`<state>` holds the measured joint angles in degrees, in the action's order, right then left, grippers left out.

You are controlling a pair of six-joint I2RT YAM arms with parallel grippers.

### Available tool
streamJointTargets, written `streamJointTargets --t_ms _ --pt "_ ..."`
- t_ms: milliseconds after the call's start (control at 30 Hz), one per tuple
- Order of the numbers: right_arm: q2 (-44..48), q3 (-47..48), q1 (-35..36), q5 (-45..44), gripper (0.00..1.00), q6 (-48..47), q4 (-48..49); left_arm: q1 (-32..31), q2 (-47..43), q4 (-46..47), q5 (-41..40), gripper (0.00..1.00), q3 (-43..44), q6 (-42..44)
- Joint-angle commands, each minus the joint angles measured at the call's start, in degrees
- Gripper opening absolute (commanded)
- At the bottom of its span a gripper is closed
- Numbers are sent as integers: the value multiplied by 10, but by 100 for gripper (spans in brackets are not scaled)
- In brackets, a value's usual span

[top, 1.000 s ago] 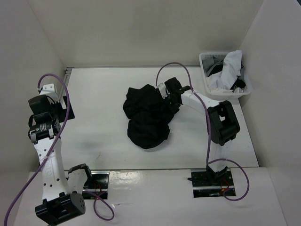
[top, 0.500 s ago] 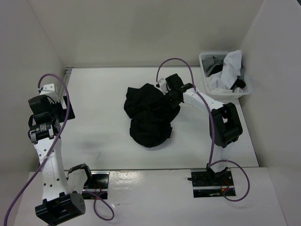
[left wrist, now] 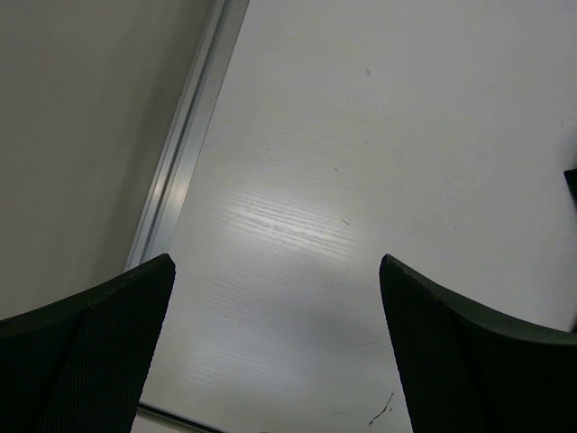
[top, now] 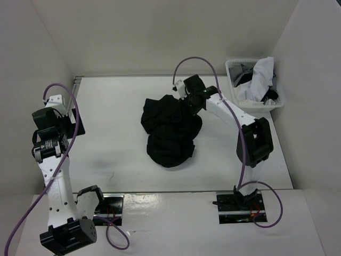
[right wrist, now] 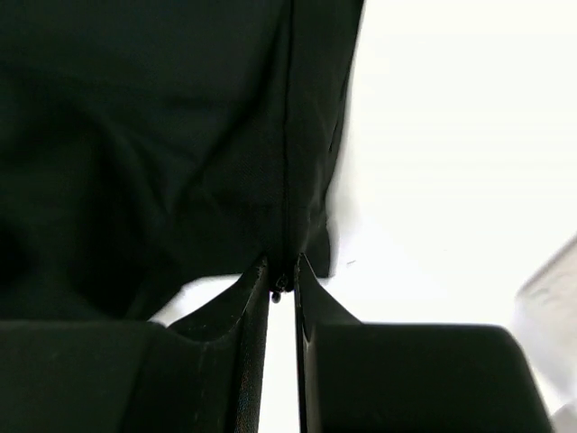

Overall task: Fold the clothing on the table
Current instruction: Flatten the skirt out

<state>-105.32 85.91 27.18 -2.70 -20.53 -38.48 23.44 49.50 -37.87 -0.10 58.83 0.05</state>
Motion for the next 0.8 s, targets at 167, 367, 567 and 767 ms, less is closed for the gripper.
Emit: streamJointTargets --t_ms 167,367,567,767 --pt "-2 342 150 80 5 -18 -136 10 -9 14 8 100 1 9" --pt "-18 517 174 190 6 -54 -210 15 -14 14 13 100 1 14" --pt "-18 491 55 -85 5 5 -108 20 -19 14 19 100 6 14" --pt "16 466 -2 -241 4 23 -26 20 -25 14 24 100 6 14"
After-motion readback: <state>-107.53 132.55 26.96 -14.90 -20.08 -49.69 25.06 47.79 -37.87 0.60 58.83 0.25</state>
